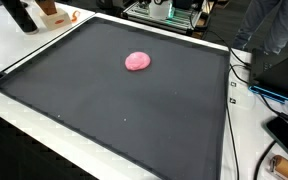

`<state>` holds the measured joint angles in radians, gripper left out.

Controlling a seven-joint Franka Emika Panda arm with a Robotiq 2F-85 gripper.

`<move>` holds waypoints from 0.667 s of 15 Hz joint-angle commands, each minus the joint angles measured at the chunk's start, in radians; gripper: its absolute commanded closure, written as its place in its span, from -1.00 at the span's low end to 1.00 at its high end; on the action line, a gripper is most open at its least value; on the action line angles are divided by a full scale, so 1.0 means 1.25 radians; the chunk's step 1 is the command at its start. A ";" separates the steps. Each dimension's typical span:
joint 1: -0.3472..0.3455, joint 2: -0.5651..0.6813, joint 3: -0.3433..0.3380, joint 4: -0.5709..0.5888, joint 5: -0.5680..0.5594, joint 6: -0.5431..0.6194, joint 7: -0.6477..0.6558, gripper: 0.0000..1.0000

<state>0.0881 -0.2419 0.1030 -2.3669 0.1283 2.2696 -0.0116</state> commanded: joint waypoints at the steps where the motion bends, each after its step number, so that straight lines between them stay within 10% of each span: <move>1: 0.004 0.015 -0.033 0.020 0.056 -0.018 -0.029 0.88; 10: -0.008 0.079 -0.163 0.034 0.367 0.004 -0.380 0.88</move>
<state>0.0824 -0.1787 -0.0650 -2.3299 0.4702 2.2725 -0.3457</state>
